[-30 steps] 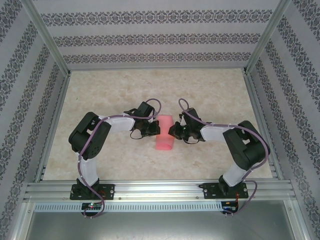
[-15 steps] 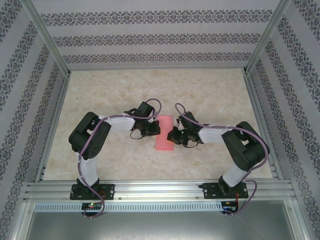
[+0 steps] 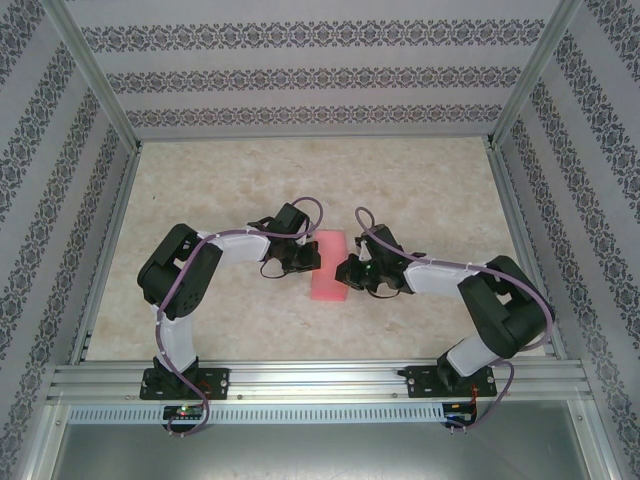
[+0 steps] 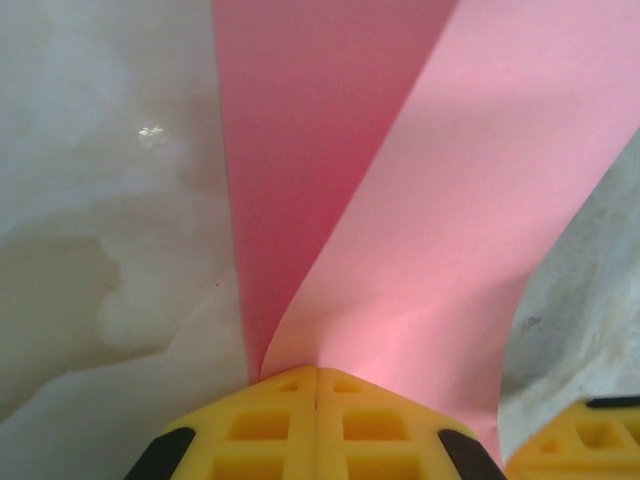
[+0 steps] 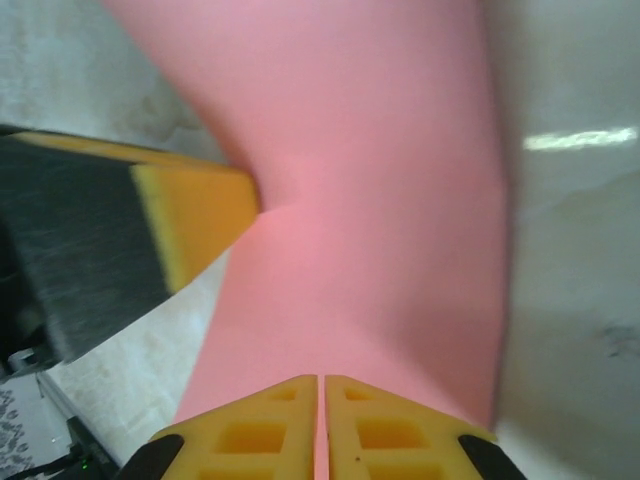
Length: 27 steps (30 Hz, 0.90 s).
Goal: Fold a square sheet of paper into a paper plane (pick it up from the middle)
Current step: Fold the square sheet of paper in half at the center of the table.
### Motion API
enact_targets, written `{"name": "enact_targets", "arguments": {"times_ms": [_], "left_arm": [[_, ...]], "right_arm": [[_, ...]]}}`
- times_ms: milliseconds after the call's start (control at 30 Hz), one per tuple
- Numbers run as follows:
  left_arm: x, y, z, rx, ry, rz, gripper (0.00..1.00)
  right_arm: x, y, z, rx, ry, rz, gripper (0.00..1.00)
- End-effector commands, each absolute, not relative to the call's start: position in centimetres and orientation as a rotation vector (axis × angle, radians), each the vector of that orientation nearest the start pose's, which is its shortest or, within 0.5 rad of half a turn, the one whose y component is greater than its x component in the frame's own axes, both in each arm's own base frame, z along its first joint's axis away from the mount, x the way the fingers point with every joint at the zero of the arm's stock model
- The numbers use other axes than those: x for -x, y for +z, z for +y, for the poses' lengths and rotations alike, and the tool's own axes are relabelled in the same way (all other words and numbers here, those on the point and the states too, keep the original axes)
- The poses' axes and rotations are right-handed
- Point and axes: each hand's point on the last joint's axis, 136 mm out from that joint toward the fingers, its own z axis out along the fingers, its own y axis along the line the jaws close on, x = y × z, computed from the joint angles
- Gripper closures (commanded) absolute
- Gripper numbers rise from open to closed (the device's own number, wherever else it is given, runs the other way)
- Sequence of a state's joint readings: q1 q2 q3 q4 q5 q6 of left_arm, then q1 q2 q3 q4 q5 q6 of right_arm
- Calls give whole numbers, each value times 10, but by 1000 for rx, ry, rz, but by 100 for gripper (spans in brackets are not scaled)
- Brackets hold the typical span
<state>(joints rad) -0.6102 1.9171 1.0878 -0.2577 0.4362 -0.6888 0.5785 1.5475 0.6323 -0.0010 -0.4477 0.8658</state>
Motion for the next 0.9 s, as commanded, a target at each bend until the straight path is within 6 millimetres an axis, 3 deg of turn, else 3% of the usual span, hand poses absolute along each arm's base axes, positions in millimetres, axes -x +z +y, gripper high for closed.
{"name": "enact_targets", "arguments": {"times_ms": [0, 267, 600, 733, 867], "left_arm": [[-294, -13, -287, -30, -779, 2981, 100], [-294, -12, -288, -30, -780, 2982, 100], [-293, -12, -287, -34, -777, 2985, 100], [-292, -13, -286, -33, -772, 2988, 100], [-292, -13, -286, -36, -777, 2988, 100]], "right_arm": [[-241, 32, 256, -164, 1093, 2756, 88], [-218, -13, 247, -219, 1037, 2877, 90], [-222, 29, 252, -169, 1099, 2766, 88], [-213, 21, 251, -166, 1112, 2784, 88], [-201, -2, 244, -190, 1056, 2859, 89]]}}
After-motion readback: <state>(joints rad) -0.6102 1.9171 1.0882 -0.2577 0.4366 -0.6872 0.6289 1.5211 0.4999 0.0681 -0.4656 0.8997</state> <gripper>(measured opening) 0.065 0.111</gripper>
